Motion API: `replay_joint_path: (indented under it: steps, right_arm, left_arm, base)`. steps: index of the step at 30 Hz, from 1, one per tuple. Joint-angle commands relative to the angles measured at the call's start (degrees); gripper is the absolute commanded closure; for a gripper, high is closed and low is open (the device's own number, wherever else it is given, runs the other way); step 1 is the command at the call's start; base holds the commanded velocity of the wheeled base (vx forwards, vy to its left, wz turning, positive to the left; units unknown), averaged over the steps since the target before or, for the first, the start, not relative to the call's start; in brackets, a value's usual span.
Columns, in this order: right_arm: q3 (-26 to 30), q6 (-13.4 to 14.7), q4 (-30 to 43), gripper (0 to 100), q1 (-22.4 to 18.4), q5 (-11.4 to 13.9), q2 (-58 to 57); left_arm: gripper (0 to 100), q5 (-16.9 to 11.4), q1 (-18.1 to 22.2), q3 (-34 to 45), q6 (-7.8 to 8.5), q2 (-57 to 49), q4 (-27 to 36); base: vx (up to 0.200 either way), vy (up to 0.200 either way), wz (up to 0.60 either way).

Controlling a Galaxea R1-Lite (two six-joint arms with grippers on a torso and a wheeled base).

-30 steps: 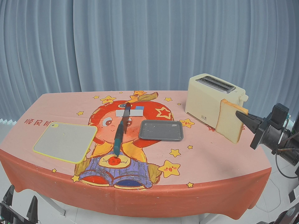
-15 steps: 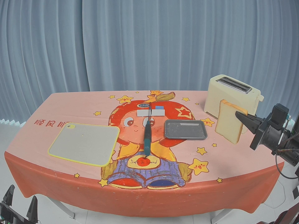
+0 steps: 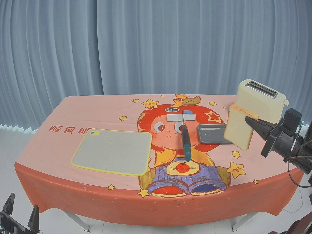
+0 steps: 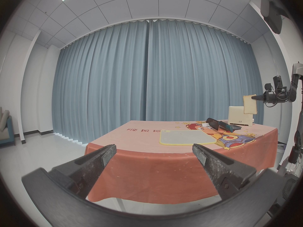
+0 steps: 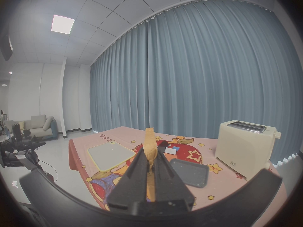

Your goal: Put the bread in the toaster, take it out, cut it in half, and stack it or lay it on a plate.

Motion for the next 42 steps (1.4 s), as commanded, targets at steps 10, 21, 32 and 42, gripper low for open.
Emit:
replay_joint_path:
  steps: [10, 21, 32, 42]
  right_arm:
    - [0.09, 0.02, -0.01, 100, 0.76, -0.01, -0.11]
    - [0.0, 0.19, -0.09, 100, 1.46, -0.01, -0.11]
    - [-0.17, 8.37, -0.01, 100, 6.38, -2.82, 1.21]
    - [-0.88, 15.4, -0.09, 100, 10.16, -9.06, 4.55]
  left_arm:
    - [0, 0.02, 0.02, 1.01, -0.01, -0.31, -0.02]
    - [0, 0.02, 0.02, 1.01, -0.01, -0.31, -0.02]
    - [0, 0.02, 0.02, 1.01, -0.01, -0.31, -0.02]
    - [0, 0.02, 0.02, 1.01, -0.01, -0.31, -0.02]
  base:
    - [0.0, 0.2, 0.0]
    - [0.0, 0.2, 0.0]
    - [0.0, 0.091, 0.0]
    - [0.0, 0.0, 0.0]
